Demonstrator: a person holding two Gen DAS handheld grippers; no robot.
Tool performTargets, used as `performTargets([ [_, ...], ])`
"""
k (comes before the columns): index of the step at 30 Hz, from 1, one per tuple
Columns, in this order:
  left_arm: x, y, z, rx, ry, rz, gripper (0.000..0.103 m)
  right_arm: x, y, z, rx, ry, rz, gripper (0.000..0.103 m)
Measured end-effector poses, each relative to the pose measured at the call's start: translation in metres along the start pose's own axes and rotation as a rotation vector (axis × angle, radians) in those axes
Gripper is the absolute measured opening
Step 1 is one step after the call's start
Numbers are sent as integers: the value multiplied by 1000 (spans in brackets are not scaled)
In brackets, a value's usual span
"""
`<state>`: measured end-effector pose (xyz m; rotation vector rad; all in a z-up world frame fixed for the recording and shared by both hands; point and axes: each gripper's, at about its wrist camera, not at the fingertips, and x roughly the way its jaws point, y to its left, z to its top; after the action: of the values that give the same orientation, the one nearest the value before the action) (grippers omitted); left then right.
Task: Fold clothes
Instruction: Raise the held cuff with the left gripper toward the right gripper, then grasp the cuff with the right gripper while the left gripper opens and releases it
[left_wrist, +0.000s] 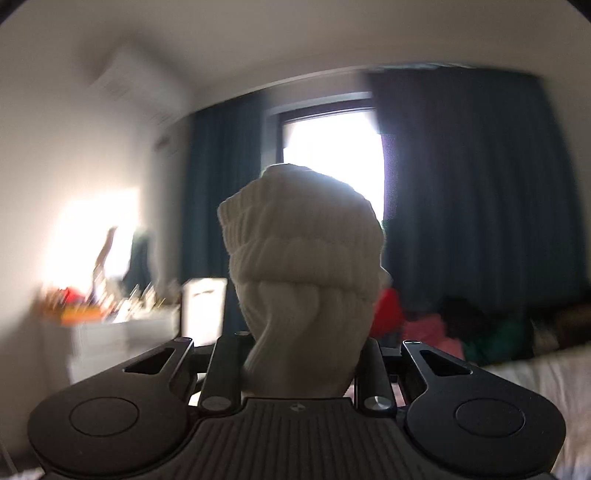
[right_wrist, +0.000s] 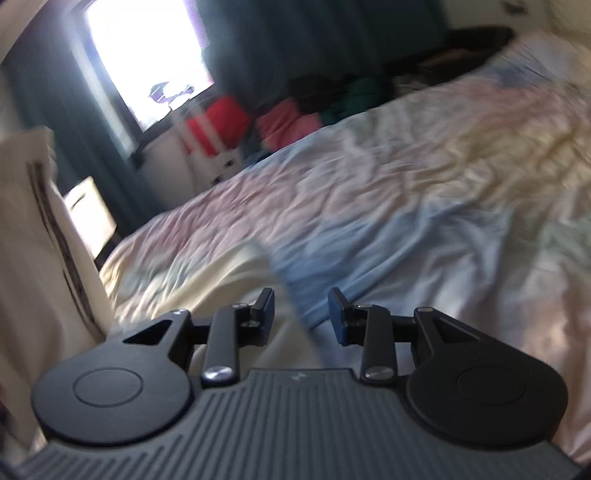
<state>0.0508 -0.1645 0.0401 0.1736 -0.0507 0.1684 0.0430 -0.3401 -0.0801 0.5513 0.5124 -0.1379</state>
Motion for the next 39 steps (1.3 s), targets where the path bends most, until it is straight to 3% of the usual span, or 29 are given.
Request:
performTargets([
  [4, -12, -88, -59, 244, -14, -158, 25, 0, -31, 12, 113, -31, -49, 36],
  [8, -15, -143, -119, 456, 40, -288, 25, 3, -51, 16, 183, -36, -54, 36],
  [11, -9, -157, -135, 526, 93, -340, 26, 8, -57, 16, 213, -18, -45, 36],
  [14, -3, -159, -137, 596, 93, -382, 36, 13, -58, 15, 229, -2, -16, 36],
  [16, 7, -153, -134, 611, 129, -443, 50, 16, -58, 14, 248, 17, 28, 36],
  [18, 12, -145, -132, 649, 171, -493, 77, 16, -55, 13, 252, 19, 63, 36],
  [20, 14, -133, -128, 667, 208, -541, 87, 14, -52, 13, 248, 6, 87, 36],
  [25, 7, -82, -118, 675, 311, -596, 92, 8, -45, 13, 236, -12, 136, 36],
  [31, 33, 12, -138, 718, 318, -479, 92, 3, -33, 11, 222, -11, 187, 37],
  [33, 48, 27, -144, 688, 331, -447, 92, 1, -31, 10, 244, -1, 219, 44],
  [37, 71, 54, -154, 548, 400, -417, 92, -8, -34, 3, 337, 0, 236, 85],
  [39, 91, 64, -155, 489, 437, -406, 91, -11, -36, -2, 385, 16, 232, 85],
])
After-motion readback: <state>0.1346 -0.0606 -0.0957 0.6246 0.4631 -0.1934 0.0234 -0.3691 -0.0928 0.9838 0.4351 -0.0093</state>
